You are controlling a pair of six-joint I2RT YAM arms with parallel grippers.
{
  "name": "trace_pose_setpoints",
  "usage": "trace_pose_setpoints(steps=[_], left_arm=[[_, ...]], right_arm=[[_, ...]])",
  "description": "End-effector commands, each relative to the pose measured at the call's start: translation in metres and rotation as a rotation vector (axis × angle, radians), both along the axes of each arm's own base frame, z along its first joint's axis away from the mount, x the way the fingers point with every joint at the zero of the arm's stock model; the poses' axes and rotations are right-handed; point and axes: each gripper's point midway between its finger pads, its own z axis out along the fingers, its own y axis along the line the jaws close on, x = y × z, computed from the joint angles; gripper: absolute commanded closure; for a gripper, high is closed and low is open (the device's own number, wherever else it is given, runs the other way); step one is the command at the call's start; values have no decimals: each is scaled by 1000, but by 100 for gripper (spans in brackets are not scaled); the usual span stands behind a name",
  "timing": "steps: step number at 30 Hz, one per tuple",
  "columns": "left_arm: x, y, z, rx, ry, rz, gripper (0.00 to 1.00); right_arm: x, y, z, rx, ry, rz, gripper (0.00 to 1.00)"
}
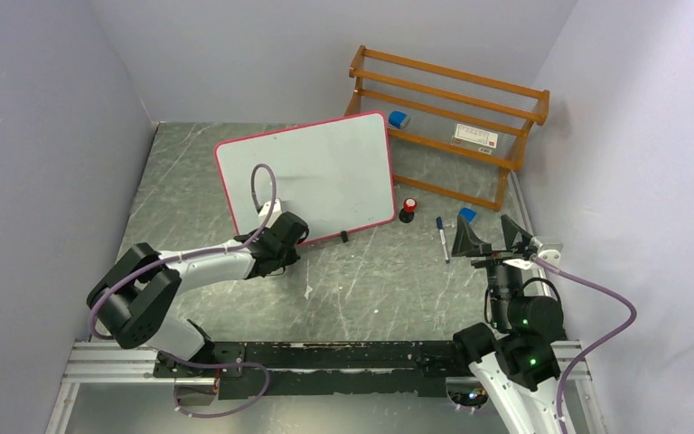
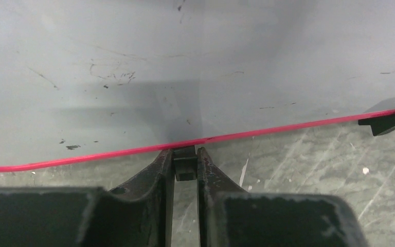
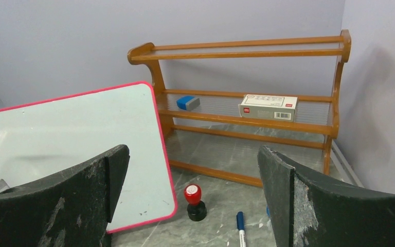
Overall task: Write a sentence on the whiteboard
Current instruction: Move the whiteboard to the center of the board, then open the whiteboard marker at the center of the board.
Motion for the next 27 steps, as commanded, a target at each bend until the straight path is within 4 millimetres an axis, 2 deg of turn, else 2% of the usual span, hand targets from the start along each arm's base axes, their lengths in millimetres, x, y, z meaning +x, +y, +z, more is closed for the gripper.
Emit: trace_pose_setpoints(steps=[1,6,11,14,18,23,27], left_arm=[[-9,-18,17,-107,-11,-34,75],[-12,-18,32,-141,-29,-42,56],[-15,-16,63,-166,-71,-75,33],[-15,-11,94,-160,-131,-112,19],[-12,4,143,-89,-229,-151,6],[-5,20,208,37,-370,-235,2],[-2,29,257,84,-529,-289,2]], right_arm=[[-4,1,9,12,-14,16,0],[-1,5,10,19,11,29,0],[10,9,5,41,86,31,0],[18,15,3,48,156,43,0],[39,22,-22,65,351,18,0],[58,31,-62,61,597,-16,0],[63,42,-81,56,714,4,0]])
